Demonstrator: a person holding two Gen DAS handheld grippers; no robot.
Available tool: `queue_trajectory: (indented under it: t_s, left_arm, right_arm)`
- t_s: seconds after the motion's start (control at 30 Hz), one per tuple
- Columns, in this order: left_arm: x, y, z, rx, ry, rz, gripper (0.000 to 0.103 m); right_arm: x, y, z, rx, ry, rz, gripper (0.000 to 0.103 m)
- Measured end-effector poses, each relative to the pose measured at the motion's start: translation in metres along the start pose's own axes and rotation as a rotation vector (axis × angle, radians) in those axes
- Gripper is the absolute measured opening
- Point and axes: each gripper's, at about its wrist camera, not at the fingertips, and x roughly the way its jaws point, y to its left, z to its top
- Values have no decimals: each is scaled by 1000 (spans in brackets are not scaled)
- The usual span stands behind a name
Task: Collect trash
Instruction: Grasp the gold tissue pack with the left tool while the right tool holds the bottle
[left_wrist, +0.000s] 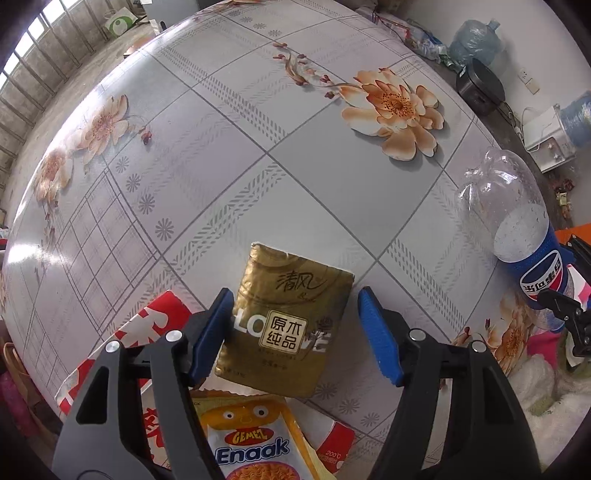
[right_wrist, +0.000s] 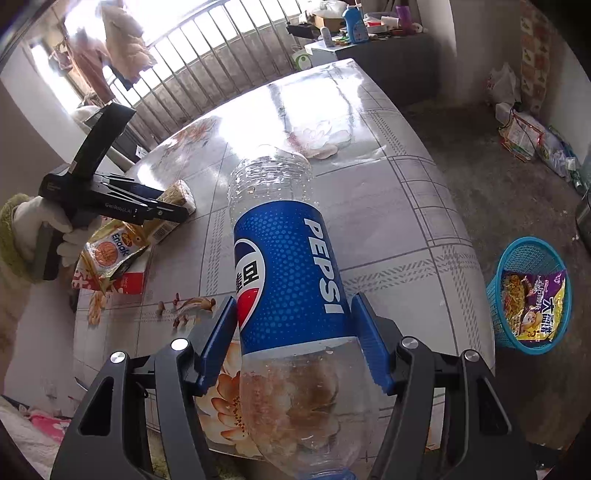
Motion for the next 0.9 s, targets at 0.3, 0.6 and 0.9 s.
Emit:
queue_trajectory:
  t_s: [0.3, 0.6, 0.9]
  left_arm:
    - [-3, -57, -6, 80, 11, -20, 62]
    - [-13, -89, -35, 9, 20, -175, 60]
    - [-35, -100, -93, -104, -169, -153, 62]
  right_arm:
    - [-10, -29, -9, 111, -43, 38, 61]
    - [-16, -41, -19, 153, -64, 54, 61]
    - [-17, -51, -26, 223, -71, 98, 61]
